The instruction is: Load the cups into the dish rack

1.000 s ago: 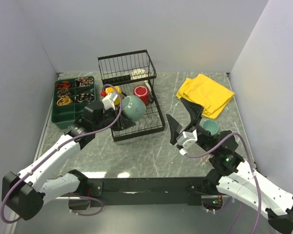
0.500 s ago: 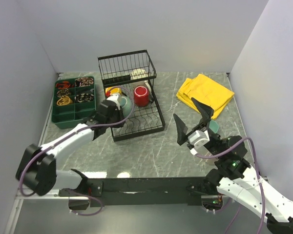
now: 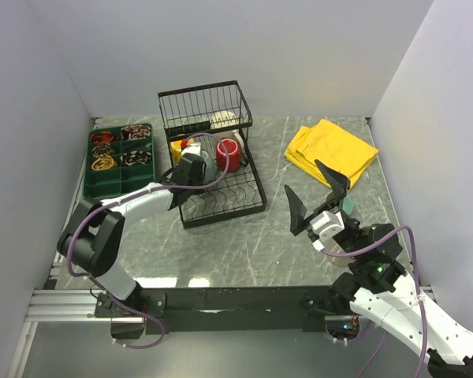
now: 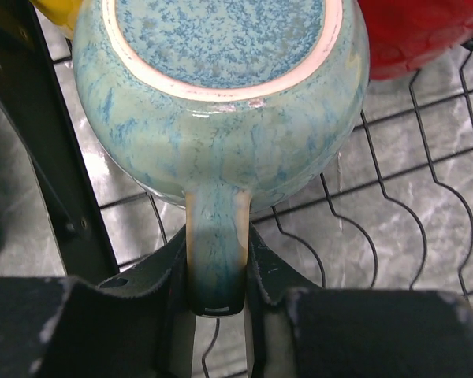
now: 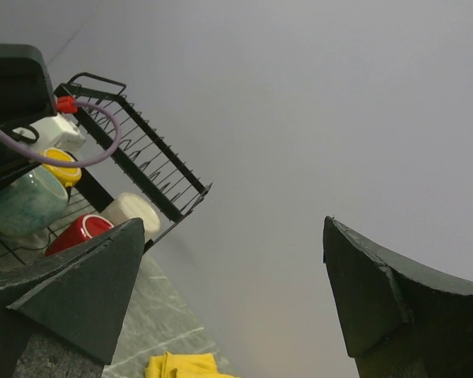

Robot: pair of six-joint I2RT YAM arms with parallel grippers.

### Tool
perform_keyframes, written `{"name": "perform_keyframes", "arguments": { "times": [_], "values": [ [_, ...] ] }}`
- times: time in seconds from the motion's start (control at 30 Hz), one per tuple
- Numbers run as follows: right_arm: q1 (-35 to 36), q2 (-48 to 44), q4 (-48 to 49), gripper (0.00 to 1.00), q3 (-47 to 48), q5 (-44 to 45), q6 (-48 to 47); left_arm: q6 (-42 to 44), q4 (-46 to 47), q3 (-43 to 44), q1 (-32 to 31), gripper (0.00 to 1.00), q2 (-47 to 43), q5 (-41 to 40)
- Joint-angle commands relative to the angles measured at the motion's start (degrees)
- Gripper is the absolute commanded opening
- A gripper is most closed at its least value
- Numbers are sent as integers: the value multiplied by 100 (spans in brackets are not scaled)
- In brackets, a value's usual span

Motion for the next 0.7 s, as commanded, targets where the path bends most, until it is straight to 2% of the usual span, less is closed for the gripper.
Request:
{"name": "perform_keyframes", "arguments": {
  "times": [0.0, 0.1, 0.2, 0.3, 0.33, 0.43, 0.53, 0.67],
  "values": [
    [-60, -100, 153, 100, -63, 84, 145, 170, 416, 294, 13, 1, 108, -424],
    [-78, -117, 162, 100, -90, 66, 162, 214, 407, 206, 13, 1, 214, -459],
    [-78, -117, 136, 100, -99, 48, 171, 215, 311, 83, 13, 7, 284, -546],
    [-86, -126, 136, 100, -134, 48, 189, 75, 100, 109, 13, 21, 372, -599],
    [-78, -126, 136, 100, -134, 48, 206, 30, 21, 153, 13, 32, 399, -591],
    [-86, -135, 92, 100, -143, 48, 242, -84, -155, 241, 13, 46, 452, -599],
    [-86, -135, 74, 100, -134, 57, 259, -128, -252, 241, 13, 55, 408, -678],
    [-104, -126, 39, 100, -134, 57, 285, -146, -392, 337, 13, 58, 267, -731]
  ]
}}
